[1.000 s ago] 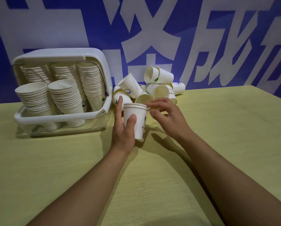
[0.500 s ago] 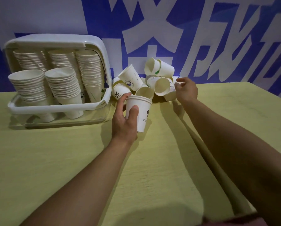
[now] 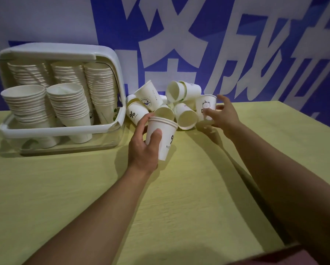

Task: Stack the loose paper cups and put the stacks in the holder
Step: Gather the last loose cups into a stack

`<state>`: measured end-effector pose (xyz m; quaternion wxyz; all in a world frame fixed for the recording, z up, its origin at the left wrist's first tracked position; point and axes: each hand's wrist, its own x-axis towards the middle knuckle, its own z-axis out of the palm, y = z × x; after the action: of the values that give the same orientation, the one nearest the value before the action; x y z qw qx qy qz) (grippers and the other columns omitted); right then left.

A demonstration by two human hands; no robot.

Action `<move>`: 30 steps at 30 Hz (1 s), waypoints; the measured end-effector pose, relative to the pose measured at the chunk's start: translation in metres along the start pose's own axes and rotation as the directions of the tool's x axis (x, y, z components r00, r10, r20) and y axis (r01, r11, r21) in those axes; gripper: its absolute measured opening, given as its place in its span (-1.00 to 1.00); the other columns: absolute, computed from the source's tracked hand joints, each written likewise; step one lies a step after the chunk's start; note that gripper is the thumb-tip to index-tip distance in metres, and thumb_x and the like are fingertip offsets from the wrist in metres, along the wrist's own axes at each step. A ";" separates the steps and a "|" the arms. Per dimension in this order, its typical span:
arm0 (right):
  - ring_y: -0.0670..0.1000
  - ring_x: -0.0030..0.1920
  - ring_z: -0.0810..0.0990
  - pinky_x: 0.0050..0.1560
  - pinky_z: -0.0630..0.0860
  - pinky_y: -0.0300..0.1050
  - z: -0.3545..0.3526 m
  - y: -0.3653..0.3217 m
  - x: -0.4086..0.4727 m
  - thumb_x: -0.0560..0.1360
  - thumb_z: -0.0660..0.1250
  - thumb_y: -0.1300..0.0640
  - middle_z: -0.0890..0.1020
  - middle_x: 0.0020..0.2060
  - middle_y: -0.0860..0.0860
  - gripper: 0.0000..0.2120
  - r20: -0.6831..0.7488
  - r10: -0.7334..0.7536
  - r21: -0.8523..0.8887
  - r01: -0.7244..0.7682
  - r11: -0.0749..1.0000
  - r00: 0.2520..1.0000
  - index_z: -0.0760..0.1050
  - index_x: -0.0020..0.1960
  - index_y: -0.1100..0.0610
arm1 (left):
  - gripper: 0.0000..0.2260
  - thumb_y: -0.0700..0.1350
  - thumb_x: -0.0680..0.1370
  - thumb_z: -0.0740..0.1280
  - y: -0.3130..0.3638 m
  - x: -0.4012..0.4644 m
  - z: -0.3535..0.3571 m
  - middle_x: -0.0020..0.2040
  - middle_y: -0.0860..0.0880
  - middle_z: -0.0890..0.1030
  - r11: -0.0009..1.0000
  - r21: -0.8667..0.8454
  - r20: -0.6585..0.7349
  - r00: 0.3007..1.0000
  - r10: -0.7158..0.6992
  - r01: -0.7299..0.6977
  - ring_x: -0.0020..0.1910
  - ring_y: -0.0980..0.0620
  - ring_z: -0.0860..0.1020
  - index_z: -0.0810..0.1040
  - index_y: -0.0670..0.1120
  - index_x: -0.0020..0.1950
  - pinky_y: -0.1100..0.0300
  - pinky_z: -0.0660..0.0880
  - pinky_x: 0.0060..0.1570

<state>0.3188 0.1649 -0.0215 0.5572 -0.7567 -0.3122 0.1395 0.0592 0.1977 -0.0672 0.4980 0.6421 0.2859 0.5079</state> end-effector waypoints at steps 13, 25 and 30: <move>-0.03 0.03 0.66 -0.03 0.66 -0.08 0.025 -0.022 -0.107 0.51 0.44 0.07 0.53 0.23 -0.03 -0.49 0.134 -0.361 0.345 0.298 0.890 0.923 0.41 0.42 -0.03 | -0.43 0.28 0.45 0.24 0.000 -0.005 0.003 0.29 0.13 0.54 0.987 0.113 0.229 0.970 0.087 -0.115 0.16 -0.02 0.61 0.19 0.51 0.44 -0.22 0.61 0.04; -0.09 0.14 0.47 0.10 0.52 -0.23 0.019 -0.006 -0.081 0.52 0.43 0.07 0.40 0.20 -0.09 -0.60 -0.267 -0.436 -0.043 0.442 0.896 0.859 0.46 0.33 -0.08 | -0.58 0.25 0.39 0.21 -0.002 0.001 0.003 0.15 0.06 0.58 0.999 0.011 0.102 0.993 0.051 -0.053 -0.11 0.17 0.62 0.34 0.46 0.26 0.20 0.56 -0.16; 0.08 0.45 0.24 0.39 0.28 0.14 -0.001 0.019 -0.037 0.42 0.50 -0.14 0.30 0.47 -0.02 -0.34 -0.147 -0.252 -0.378 0.182 0.908 0.956 0.32 0.45 -0.16 | -0.57 0.26 0.38 0.19 0.000 -0.001 0.004 0.10 0.08 0.57 0.998 0.027 0.119 0.991 0.056 -0.060 -0.15 0.26 0.60 0.34 0.41 0.27 0.36 0.51 -0.27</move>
<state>0.2969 0.1373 -0.0438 0.4485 -0.8163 -0.3597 -0.0570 0.0629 0.1951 -0.0676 0.4891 0.6867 0.2450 0.4787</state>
